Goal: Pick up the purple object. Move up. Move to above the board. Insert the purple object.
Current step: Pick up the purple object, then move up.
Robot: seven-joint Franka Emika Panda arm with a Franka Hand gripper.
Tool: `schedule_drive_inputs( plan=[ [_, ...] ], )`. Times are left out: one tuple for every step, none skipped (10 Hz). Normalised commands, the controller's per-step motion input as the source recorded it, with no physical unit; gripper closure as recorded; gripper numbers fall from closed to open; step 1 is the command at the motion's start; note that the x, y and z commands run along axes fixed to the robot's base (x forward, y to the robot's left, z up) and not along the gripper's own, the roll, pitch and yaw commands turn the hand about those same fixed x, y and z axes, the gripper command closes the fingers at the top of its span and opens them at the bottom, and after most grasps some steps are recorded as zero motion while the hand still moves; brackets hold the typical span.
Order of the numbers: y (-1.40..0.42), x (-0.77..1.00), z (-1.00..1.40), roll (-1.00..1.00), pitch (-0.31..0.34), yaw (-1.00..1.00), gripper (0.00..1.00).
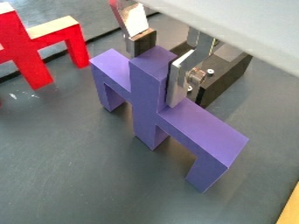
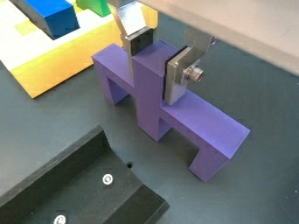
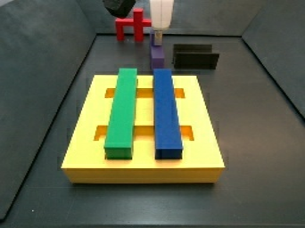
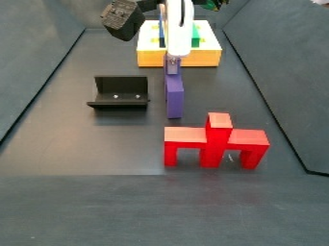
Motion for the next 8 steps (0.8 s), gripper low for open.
schedule_drive_inputs(
  plan=[
    [0.0,0.0,0.0,0.0,0.0,0.0,1.0],
    [0.0,0.0,0.0,0.0,0.0,0.0,1.0],
    [0.0,0.0,0.0,0.0,0.0,0.0,1.0],
    [0.0,0.0,0.0,0.0,0.0,0.0,1.0],
    [0.0,0.0,0.0,0.0,0.0,0.0,1.0],
    [0.0,0.0,0.0,0.0,0.0,0.0,1.0],
    [0.0,0.0,0.0,0.0,0.0,0.0,1.0],
    [0.0,0.0,0.83,0.0,0.0,0.0,1.0]
  ],
)
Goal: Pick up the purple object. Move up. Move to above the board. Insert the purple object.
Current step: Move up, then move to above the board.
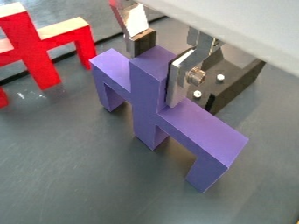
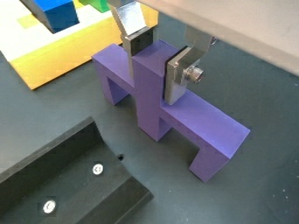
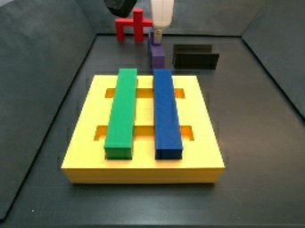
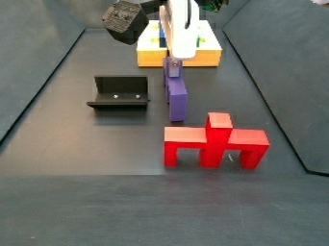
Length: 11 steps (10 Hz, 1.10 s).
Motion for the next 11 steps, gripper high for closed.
schedule_drive_inputs(
  plan=[
    [-0.05,-0.02,0.82,-0.01,0.03,-0.05,1.0],
    [-0.05,-0.06,0.56,-0.01,0.064,-0.05,1.0],
    [-0.02,-0.01,0.26,-0.01,0.032,-0.03,1.0],
    [0.0,0.0,1.4,0.0,0.0,0.0,1.0],
    [0.0,-0.02,1.4,0.0,0.039,0.01,1.0],
    [0.0,-0.03,1.4,-0.01,0.028,0.0,1.0],
    [0.01,0.01,1.4,-0.01,0.027,0.0,1.0],
    [0.01,0.05,0.98,-0.02,0.079,-0.01,1.0],
    [0.0,0.04,0.56,-0.02,0.09,-0.01,1.0],
    [0.0,0.03,0.32,-0.03,0.069,-0.01,1.0],
    [0.0,0.02,0.2,-0.03,0.054,-0.01,1.0]
  ],
)
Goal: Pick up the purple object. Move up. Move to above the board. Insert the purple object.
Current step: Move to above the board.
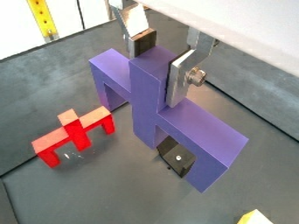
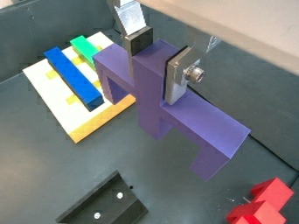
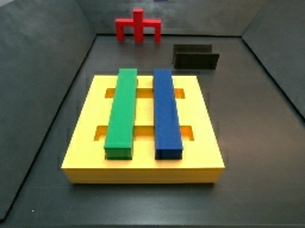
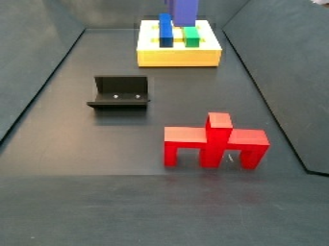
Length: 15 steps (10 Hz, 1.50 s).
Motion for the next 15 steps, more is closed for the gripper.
schedule_drive_inputs(
  plan=[
    [-1.4,-0.12,0.24,-0.01,0.066,1.0,1.0],
    [-1.4,-0.12,0.22,0.0,0.067,1.0,1.0],
    [-1.4,-0.12,0.22,0.01,0.065,1.0,1.0],
    [-1.4,-0.11,0.22,0.0,0.066,1.0,1.0],
    [-1.4,-0.11,0.24,0.0,0.07,1.0,1.0],
    [-1.4,-0.1,0.25,0.0,0.074,1.0,1.0],
    [-1.4,-0.08,0.26,0.0,0.078,1.0,1.0],
    [-1.4,-0.04,0.26,0.0,0.086,1.0,1.0],
    [-0.52,0.03,0.1,0.0,0.099,1.0,1.0],
    [-0.18,0.07,0.04,0.0,0.108,1.0,1.0],
    [-0.08,0.05,0.03,0.0,0.115,1.0,1.0],
    [-0.08,0.04,0.04,0.0,0.119,1.0,1.0],
    [-0.05,0.05,0.04,0.0,0.137,1.0,1.0],
    [-0.04,0.05,0.03,0.0,0.146,1.0,1.0],
    [-0.03,0.05,0.03,0.01,0.165,1.0,1.0]
  ],
)
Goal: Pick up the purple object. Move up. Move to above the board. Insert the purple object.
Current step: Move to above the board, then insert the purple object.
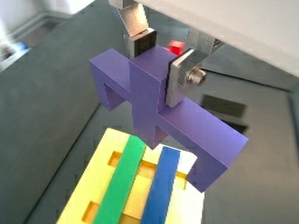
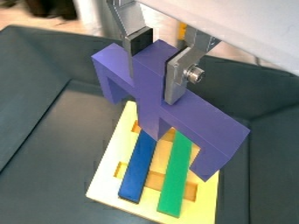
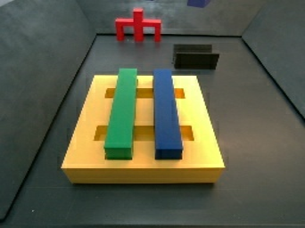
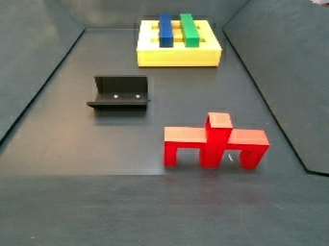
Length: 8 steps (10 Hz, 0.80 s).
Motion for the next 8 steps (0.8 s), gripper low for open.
schedule_drive_inputs(
  plan=[
    [-0.03,0.06,0.03,0.01,0.184,1.0,1.0],
    [-0.03,0.06,0.04,0.01,0.213,1.0,1.0],
    [-0.02,0.06,0.04,0.02,0.251,1.0,1.0],
    [-0.02,0.07,0.03,0.03,0.248,0.79,1.0],
    [-0.02,0.07,0.03,0.04,0.215,0.53,1.0],
    [-0.02,0.06,0.03,0.03,0.171,0.28,1.0],
    [-0.04,0.0,0.0,0.0,0.0,0.0,1.0],
    [-0.52,0.0,-0.13,0.03,-0.047,0.0,1.0]
  ],
)
